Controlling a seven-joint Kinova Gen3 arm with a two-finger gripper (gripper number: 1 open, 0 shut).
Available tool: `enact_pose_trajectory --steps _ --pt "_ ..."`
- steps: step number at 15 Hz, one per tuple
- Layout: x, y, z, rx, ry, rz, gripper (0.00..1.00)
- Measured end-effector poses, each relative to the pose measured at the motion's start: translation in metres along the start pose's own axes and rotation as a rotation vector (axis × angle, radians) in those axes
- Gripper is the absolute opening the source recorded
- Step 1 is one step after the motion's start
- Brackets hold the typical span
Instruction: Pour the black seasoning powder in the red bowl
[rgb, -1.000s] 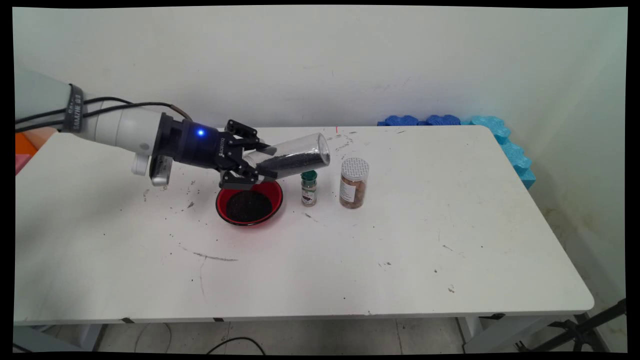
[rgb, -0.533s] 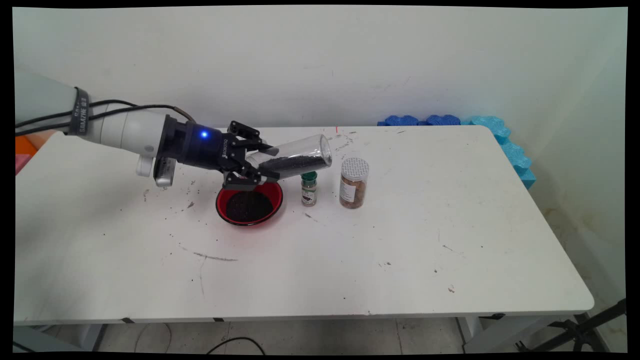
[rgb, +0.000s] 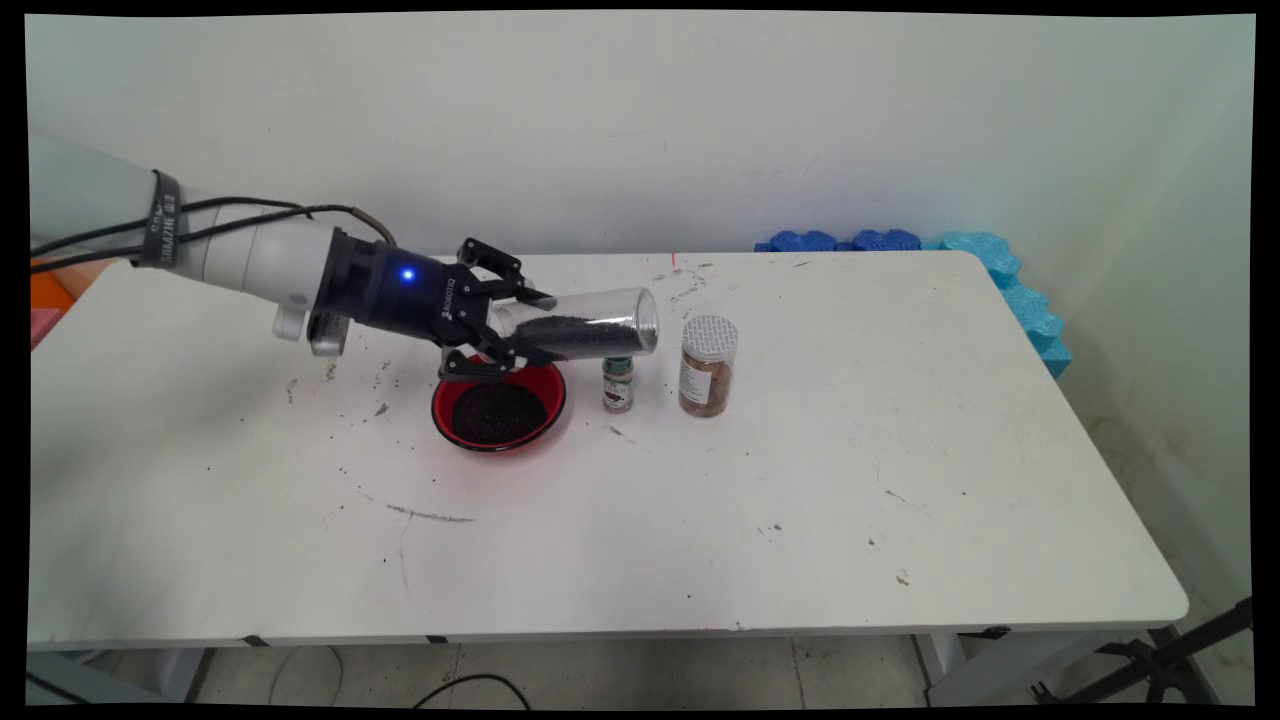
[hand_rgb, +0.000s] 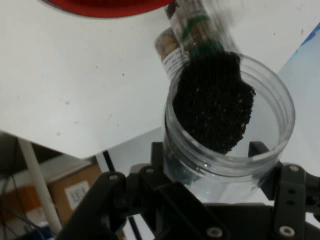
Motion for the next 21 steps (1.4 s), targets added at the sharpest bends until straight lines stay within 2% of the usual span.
enact_pose_trajectory --steps 9,15,21 --pt "-0.011 0.016 -0.006 0.049 0.038 0.368 0.00" --pt "-0.023 0.031 -0.010 0.082 0.038 0.702 0.00" --pt "-0.049 0.045 -0.011 0.079 -0.017 1.089 0.00"
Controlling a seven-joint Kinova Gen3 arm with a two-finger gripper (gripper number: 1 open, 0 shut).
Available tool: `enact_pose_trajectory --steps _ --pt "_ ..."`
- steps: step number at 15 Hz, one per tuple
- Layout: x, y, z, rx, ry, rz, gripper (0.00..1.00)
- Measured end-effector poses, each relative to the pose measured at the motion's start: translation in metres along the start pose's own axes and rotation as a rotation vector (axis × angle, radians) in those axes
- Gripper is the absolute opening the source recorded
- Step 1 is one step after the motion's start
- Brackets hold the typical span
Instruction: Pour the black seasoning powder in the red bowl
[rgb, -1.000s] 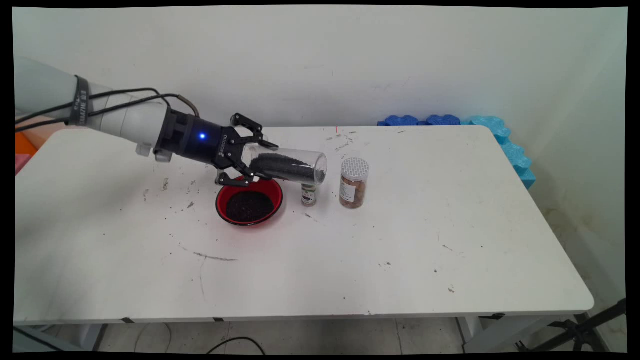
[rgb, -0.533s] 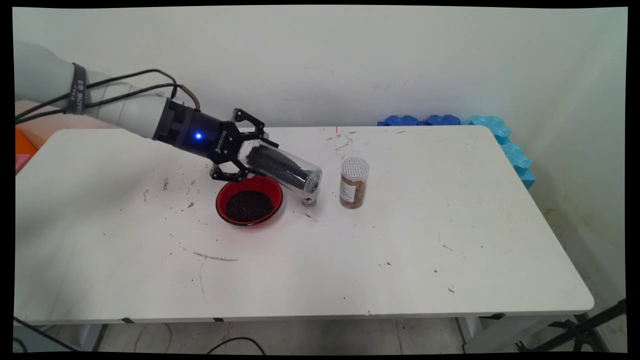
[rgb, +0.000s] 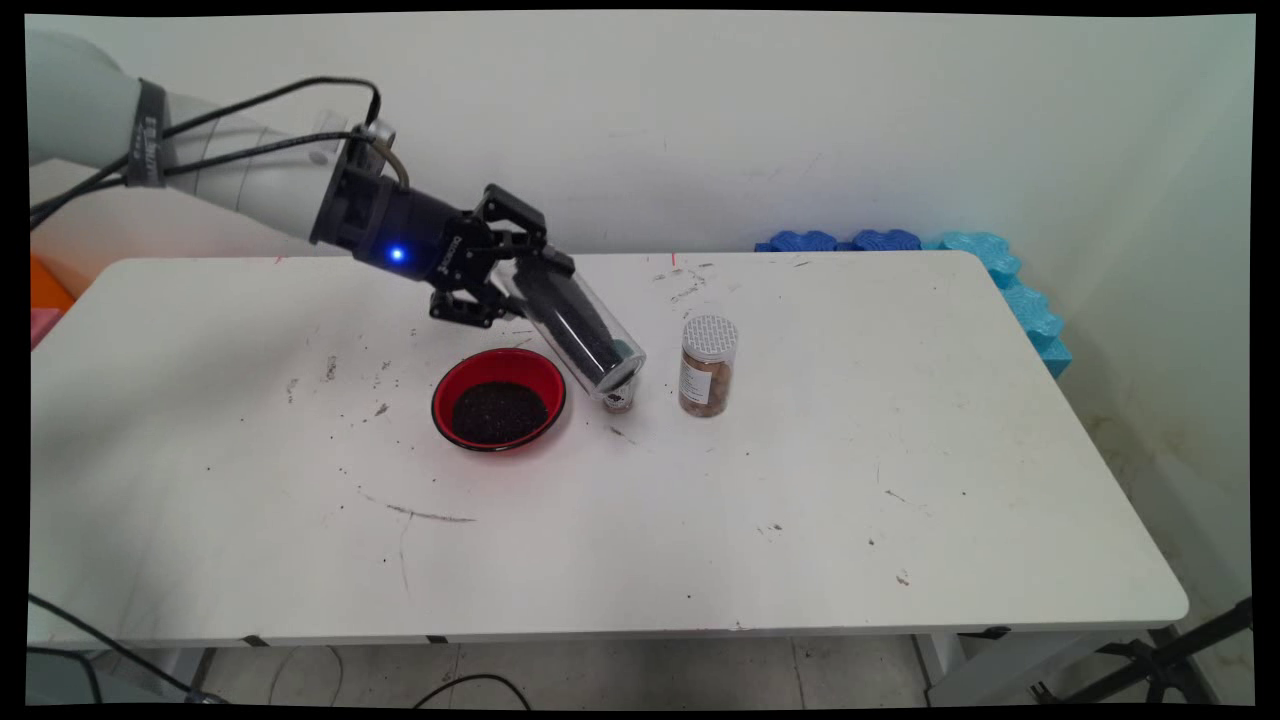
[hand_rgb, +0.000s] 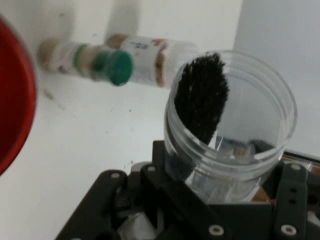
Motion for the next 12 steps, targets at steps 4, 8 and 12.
enact_pose_trajectory --steps 4,8,12 --pt "-0.004 0.019 0.000 -0.017 -0.025 0.236 0.00" --pt "-0.012 0.039 0.002 -0.036 -0.055 0.481 0.00" --pt "-0.020 0.053 0.009 -0.042 -0.068 0.739 0.00"
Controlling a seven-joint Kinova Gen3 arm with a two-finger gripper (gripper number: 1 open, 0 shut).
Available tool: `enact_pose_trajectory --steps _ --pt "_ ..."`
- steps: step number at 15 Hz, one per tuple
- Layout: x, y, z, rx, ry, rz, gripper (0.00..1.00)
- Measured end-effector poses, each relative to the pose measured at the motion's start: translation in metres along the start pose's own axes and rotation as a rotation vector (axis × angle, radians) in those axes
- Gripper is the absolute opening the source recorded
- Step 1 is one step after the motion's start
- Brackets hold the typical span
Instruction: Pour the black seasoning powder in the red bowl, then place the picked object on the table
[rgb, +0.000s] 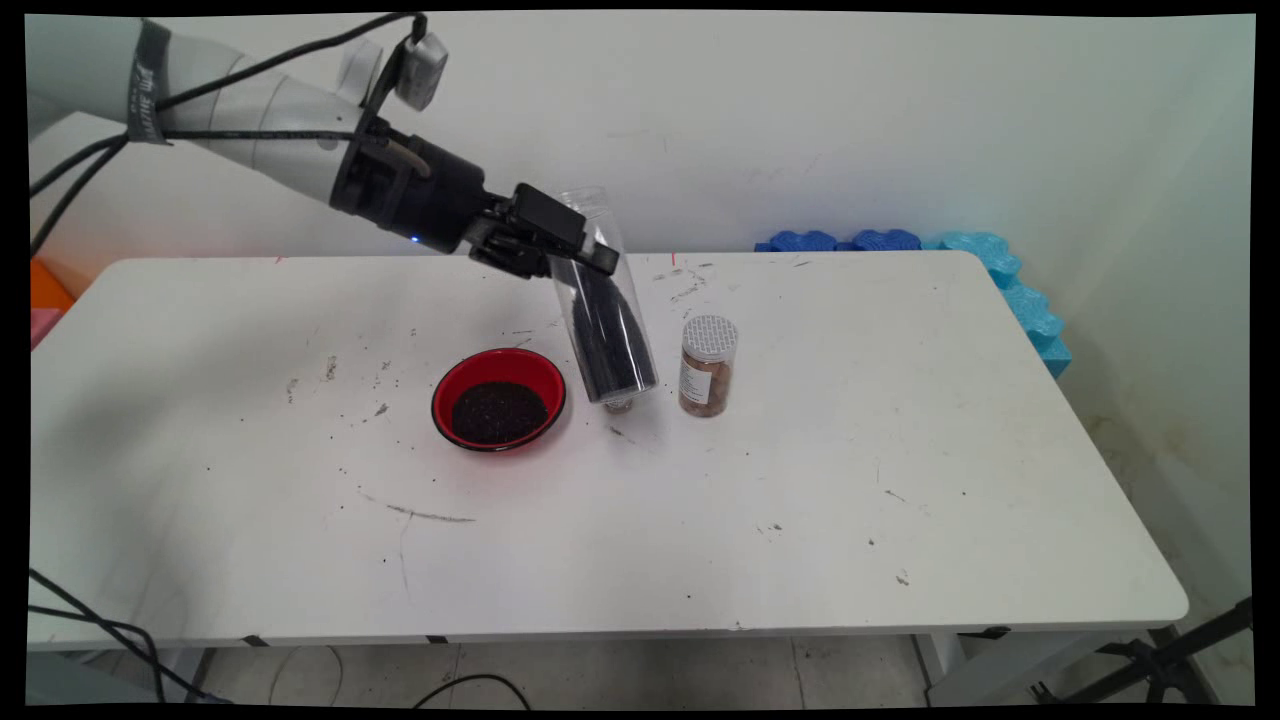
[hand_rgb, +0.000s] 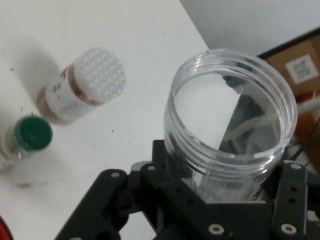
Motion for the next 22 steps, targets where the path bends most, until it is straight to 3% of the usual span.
enact_pose_trajectory --steps 5,12,17,22 --pt "0.003 0.014 0.016 0.021 -0.022 0.281 0.00" --pt "-0.004 0.025 0.040 0.039 -0.063 0.528 0.00" --pt "-0.014 0.032 0.059 0.049 -0.077 0.688 0.00" --pt "-0.026 0.034 0.075 0.082 -0.073 0.758 0.00"
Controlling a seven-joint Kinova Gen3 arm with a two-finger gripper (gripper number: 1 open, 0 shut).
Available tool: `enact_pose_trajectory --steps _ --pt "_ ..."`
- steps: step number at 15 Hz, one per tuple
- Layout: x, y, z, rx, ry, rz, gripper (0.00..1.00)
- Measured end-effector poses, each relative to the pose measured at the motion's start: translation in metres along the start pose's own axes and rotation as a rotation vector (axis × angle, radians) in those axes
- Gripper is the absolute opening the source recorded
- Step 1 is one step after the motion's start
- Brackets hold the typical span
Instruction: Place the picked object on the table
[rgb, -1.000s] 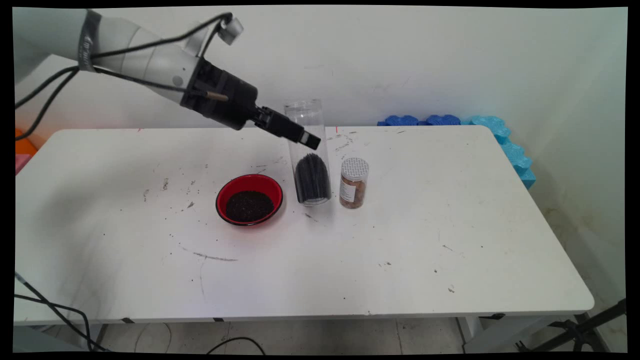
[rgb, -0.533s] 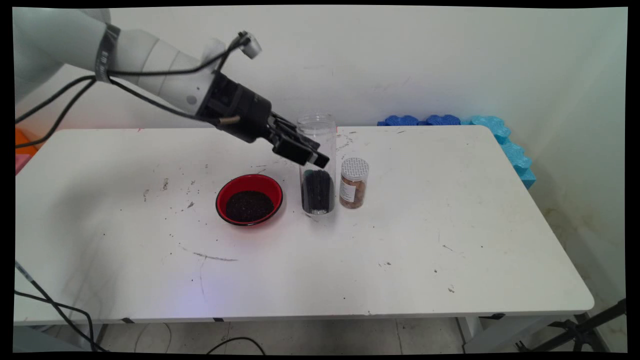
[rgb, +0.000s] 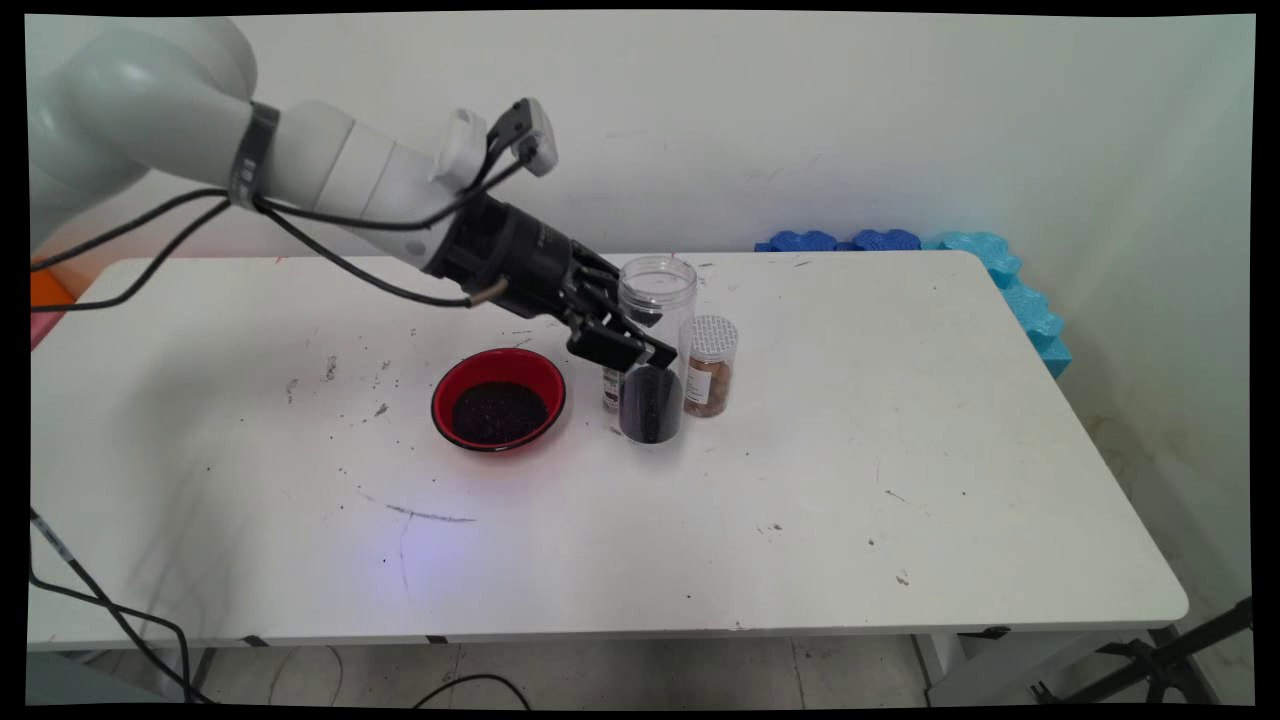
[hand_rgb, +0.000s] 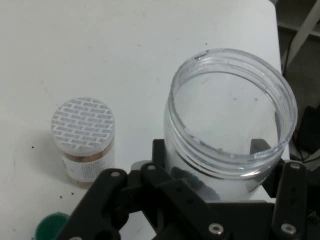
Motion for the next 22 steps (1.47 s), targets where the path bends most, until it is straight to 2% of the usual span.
enact_pose_trajectory --steps 7,22 --pt "-0.013 0.009 0.022 0.041 0.007 0.011 0.00" --pt "-0.059 0.019 0.066 0.077 0.024 -0.009 0.00"
